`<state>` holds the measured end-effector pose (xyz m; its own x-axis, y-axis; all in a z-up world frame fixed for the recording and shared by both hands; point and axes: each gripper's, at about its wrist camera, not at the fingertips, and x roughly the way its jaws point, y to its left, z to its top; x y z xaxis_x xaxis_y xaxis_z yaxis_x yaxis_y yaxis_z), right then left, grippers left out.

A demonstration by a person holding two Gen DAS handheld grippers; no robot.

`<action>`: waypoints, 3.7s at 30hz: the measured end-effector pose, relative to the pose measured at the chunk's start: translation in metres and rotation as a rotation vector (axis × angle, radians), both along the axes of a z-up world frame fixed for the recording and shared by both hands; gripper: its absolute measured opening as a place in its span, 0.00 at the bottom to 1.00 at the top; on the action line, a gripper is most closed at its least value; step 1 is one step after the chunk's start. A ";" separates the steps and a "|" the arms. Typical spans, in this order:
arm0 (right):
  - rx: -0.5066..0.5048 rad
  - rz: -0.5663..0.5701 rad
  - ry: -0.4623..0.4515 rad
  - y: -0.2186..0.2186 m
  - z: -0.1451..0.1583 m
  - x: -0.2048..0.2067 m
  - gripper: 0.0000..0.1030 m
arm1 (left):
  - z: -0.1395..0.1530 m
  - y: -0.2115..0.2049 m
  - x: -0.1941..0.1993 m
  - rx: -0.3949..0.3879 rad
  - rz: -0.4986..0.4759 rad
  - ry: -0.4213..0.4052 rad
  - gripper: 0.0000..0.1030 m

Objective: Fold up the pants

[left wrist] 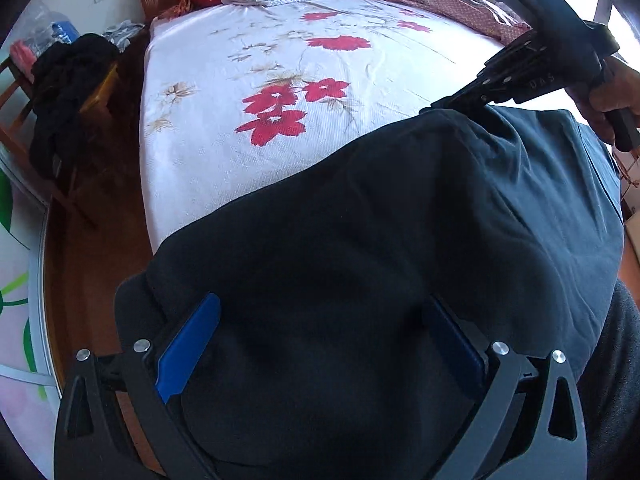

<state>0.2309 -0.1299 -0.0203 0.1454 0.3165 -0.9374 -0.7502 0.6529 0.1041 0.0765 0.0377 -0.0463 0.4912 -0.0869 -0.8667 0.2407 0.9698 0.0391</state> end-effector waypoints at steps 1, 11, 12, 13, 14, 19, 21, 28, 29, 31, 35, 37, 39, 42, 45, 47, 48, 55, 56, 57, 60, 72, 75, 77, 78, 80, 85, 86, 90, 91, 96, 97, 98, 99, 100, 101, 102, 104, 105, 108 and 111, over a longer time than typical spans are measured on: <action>0.009 -0.026 -0.039 -0.002 0.006 -0.001 0.05 | -0.001 -0.002 -0.002 0.013 0.005 -0.003 0.98; 0.218 -0.311 -0.113 -0.022 -0.035 0.017 0.07 | 0.000 0.009 -0.015 -0.023 0.114 -0.033 0.94; 0.233 -0.337 -0.106 -0.027 -0.036 0.017 0.21 | 0.000 0.011 -0.015 -0.037 0.133 -0.032 0.94; 0.256 -0.366 -0.093 -0.035 -0.033 0.017 0.37 | 0.000 0.012 -0.012 -0.042 0.149 -0.027 0.94; 0.296 -0.407 -0.089 -0.047 -0.024 0.014 0.43 | 0.002 0.012 -0.009 -0.039 0.165 -0.019 0.93; 0.502 -0.630 -0.163 -0.135 0.027 -0.042 0.44 | 0.036 -0.003 -0.012 0.029 0.255 -0.097 0.93; 0.493 -0.736 -0.203 -0.177 0.030 -0.068 0.44 | 0.053 -0.023 -0.012 -0.037 0.194 -0.152 0.95; 0.423 -1.054 -0.215 -0.312 -0.009 -0.090 0.44 | 0.036 -0.090 0.021 -0.023 -0.006 -0.139 0.98; 0.397 -1.035 -0.178 -0.316 -0.021 -0.079 0.44 | 0.025 -0.086 0.027 -0.023 0.015 -0.098 0.98; 0.273 -1.020 -0.193 -0.316 -0.039 -0.060 0.44 | 0.003 -0.067 0.034 -0.017 0.094 -0.022 0.98; 0.303 -1.070 -0.219 -0.322 -0.042 -0.041 0.44 | -0.007 -0.046 0.028 -0.082 0.109 -0.040 0.97; 0.330 -1.096 -0.207 -0.327 -0.042 -0.040 0.44 | -0.007 -0.046 0.027 -0.084 0.115 -0.051 0.97; 0.312 -1.085 -0.211 -0.324 -0.035 -0.045 0.44 | -0.007 -0.046 0.028 -0.089 0.114 -0.057 0.97; 0.431 -1.118 -0.224 -0.338 -0.011 -0.075 0.45 | -0.007 -0.047 0.032 -0.077 0.111 -0.048 0.97; 0.602 -1.238 -0.281 -0.384 0.009 -0.130 0.56 | -0.007 -0.052 0.032 -0.051 0.107 -0.054 0.98; 0.656 -1.331 -0.300 -0.424 0.009 -0.159 0.59 | -0.006 -0.053 0.032 -0.041 0.105 -0.055 0.98; 0.673 -1.378 -0.294 -0.445 0.003 -0.172 0.59 | -0.006 -0.053 0.032 -0.043 0.105 -0.053 0.98; 0.665 -1.455 -0.101 -0.507 -0.063 -0.167 0.59 | -0.008 -0.054 0.032 -0.028 0.102 -0.059 0.98; 0.649 -1.435 -0.142 -0.505 -0.057 -0.164 0.59 | -0.009 -0.055 0.032 -0.022 0.102 -0.061 0.98; 0.629 -1.413 -0.169 -0.503 -0.048 -0.162 0.59 | -0.009 -0.056 0.032 -0.016 0.102 -0.061 0.98; 0.782 -1.419 -0.295 -0.510 -0.021 -0.185 0.59 | -0.006 -0.057 0.032 -0.009 0.107 -0.054 0.98; 0.858 -1.734 -0.205 -0.574 -0.078 -0.215 0.59 | 0.043 -0.079 0.006 -0.008 0.085 -0.107 0.98; 0.850 -1.750 -0.213 -0.579 -0.080 -0.210 0.58 | 0.055 -0.081 -0.005 -0.017 0.078 -0.110 0.98; 0.820 -1.737 -0.200 -0.580 -0.079 -0.198 0.49 | 0.059 -0.078 -0.011 -0.031 0.085 -0.098 0.98; 0.811 -1.732 -0.183 -0.579 -0.080 -0.195 0.46 | 0.059 -0.076 -0.014 -0.038 0.094 -0.089 0.98; 0.789 -1.740 -0.164 -0.579 -0.082 -0.192 0.44 | 0.058 -0.070 -0.016 -0.056 0.114 -0.071 0.98; 0.857 -1.736 -0.183 -0.580 -0.079 -0.200 0.22 | 0.059 -0.053 -0.024 -0.082 0.167 -0.059 0.98; 0.846 -1.734 -0.191 -0.578 -0.074 -0.200 0.20 | 0.060 -0.051 -0.025 -0.085 0.173 -0.059 0.98; 0.729 -1.685 -0.279 -0.560 -0.036 -0.194 0.18 | 0.066 -0.036 -0.033 -0.118 0.210 -0.065 0.98; 0.684 -1.652 -0.310 -0.551 -0.021 -0.190 0.18 | 0.068 -0.033 -0.035 -0.125 0.221 -0.070 0.98; 0.448 -1.379 -0.479 -0.463 0.057 -0.173 0.18 | 0.081 -0.014 -0.050 -0.163 0.265 -0.118 0.98; 0.410 -1.316 -0.505 -0.439 0.069 -0.172 0.18 | 0.083 -0.009 -0.053 -0.168 0.276 -0.126 0.98; 0.373 -1.252 -0.534 -0.413 0.079 -0.173 0.18 | 0.084 -0.005 -0.056 -0.175 0.286 -0.131 0.98; 0.331 -1.187 -0.564 -0.384 0.086 -0.174 0.18 | 0.084 0.000 -0.060 -0.185 0.295 -0.134 0.98; 0.292 -1.120 -0.589 -0.355 0.090 -0.177 0.18 | 0.084 0.004 -0.063 -0.194 0.305 -0.136 0.98; 0.250 -1.047 -0.612 -0.325 0.091 -0.179 0.18 | 0.084 0.009 -0.066 -0.199 0.316 -0.137 0.98; 0.194 -0.969 -0.633 -0.291 0.087 -0.183 0.18 | 0.083 0.014 -0.068 -0.203 0.324 -0.138 0.98; 0.090 -0.821 -0.654 -0.225 0.069 -0.190 0.18 | 0.081 0.023 -0.074 -0.207 0.343 -0.139 0.98; 0.037 -0.749 -0.654 -0.193 0.055 -0.193 0.18 | 0.080 0.027 -0.076 -0.211 0.352 -0.138 0.98; -0.102 -0.558 -0.619 -0.113 -0.004 -0.197 0.18 | 0.075 0.042 -0.083 -0.220 0.386 -0.134 0.98; -0.332 -0.416 -0.678 -0.065 -0.058 -0.207 0.18 | 0.073 0.059 -0.089 -0.257 0.432 -0.126 0.98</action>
